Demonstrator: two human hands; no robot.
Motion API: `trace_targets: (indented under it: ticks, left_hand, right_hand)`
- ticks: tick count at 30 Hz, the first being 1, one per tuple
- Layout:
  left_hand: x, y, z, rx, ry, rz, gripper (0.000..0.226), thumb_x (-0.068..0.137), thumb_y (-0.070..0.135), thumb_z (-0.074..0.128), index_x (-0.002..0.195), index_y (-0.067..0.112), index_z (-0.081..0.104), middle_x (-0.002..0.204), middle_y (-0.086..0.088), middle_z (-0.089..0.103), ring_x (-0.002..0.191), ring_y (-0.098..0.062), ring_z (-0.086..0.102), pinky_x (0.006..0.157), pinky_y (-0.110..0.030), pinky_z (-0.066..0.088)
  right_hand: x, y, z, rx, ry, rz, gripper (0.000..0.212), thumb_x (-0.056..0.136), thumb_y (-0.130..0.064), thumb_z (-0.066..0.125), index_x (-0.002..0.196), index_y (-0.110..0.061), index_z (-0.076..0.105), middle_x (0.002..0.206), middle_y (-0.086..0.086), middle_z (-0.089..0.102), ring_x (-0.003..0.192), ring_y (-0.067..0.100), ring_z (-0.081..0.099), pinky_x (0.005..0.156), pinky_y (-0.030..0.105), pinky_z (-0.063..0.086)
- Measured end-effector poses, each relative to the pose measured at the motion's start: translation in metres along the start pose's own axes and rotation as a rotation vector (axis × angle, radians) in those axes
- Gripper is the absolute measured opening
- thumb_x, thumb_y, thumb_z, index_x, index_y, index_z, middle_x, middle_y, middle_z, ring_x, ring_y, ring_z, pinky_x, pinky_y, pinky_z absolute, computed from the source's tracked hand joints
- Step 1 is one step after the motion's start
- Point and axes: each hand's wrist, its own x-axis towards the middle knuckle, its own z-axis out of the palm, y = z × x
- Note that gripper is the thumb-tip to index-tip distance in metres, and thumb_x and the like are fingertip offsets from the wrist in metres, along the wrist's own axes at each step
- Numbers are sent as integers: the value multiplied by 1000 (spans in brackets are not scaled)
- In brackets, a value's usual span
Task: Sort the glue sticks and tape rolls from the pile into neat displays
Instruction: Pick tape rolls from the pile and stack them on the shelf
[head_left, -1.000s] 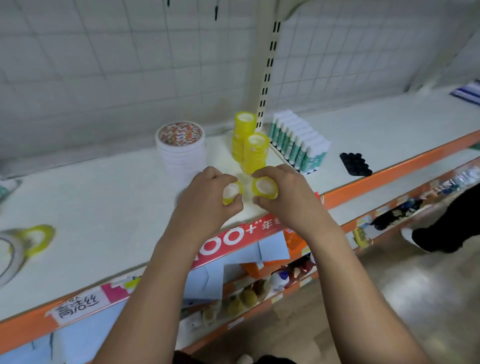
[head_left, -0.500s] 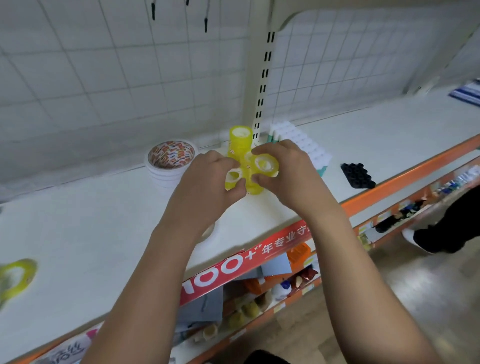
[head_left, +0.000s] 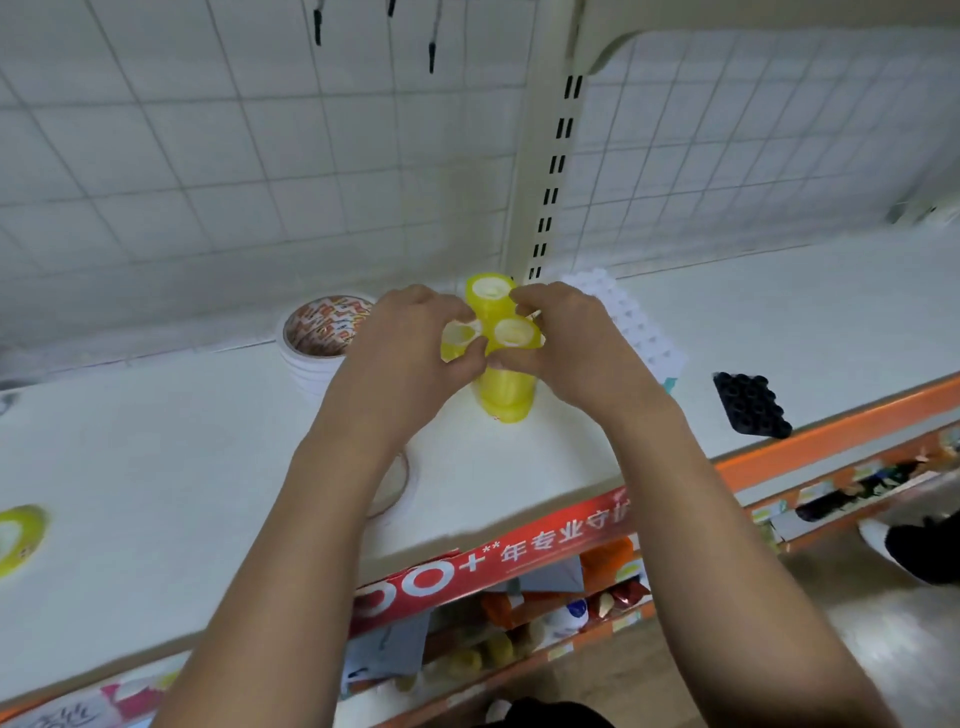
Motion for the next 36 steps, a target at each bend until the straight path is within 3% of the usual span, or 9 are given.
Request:
trace_targets:
  ticks: [3,5,8,11,18,22,28,33,36]
  left_hand:
    - [6,9,6,-9,-6,-26,34,85,34,69,114,16,68,109,-6,66,105,-27,58,91,-39,44]
    - [9,16,9,-20,5,-29,36,85,34,68,117,16,66,109,-6,66,103,-27,58,90,-41,45]
    - [15,25,14,-25,13,-43,39,87,35,67,121,18,63,112,-4,65,105,-26,58,89,-42,46]
    - [19,31,21,-29,-5,-48,41,87,35,66,124,19,60,115,-2,65,107,-24,57,89,-41,47]
    - [19,32,34,-111,6,-53,43,84,23,73,124,13,60,121,-6,54,103,-26,59,87,-42,50]
    - [13,24,29,-87,35,-96,52,81,27,77,127,12,58,120,-5,55,103,-24,59,86,-42,51]
    - [6,17,31,-17,-93,-208,34,86,31,72,112,9,67,100,-4,70,89,-22,65,80,-36,50]
    - [5,19,30,69,-123,-203,22,92,33,62,84,12,63,71,-4,59,72,-29,55,61,-33,34]
    - [5,20,30,85,-145,-188,27,92,35,62,88,9,66,76,-6,64,75,-29,58,65,-38,43]
  right_hand:
    - [0,9,-2,47,-37,-33,67,66,-36,86,124,-15,61,116,5,59,107,21,56,93,36,45]
    - [-1,17,-5,116,-47,-21,75,64,-37,88,130,-18,57,120,0,56,109,15,54,91,26,44]
    - [0,31,-9,149,-61,2,77,68,-37,86,136,-21,52,121,-7,55,97,4,52,76,10,37]
    - [0,39,-11,160,-90,17,70,72,-33,83,134,-20,53,117,-9,58,89,-2,51,68,5,36]
    - [1,41,-11,207,-146,5,38,74,-30,81,107,-21,65,96,-9,61,87,5,61,70,15,47]
    - [2,40,-15,219,-195,-12,33,73,-33,81,102,-25,67,98,-7,63,86,6,62,77,28,54]
    - [7,38,-16,212,-210,-12,26,72,-28,81,93,-15,71,91,3,71,86,18,67,82,46,55]
    - [10,36,-16,221,-209,-23,20,71,-24,81,87,-14,72,83,4,72,81,19,68,81,46,55]
    - [11,38,-15,251,-217,-26,23,70,-23,83,88,-14,71,83,4,72,82,18,68,82,46,55]
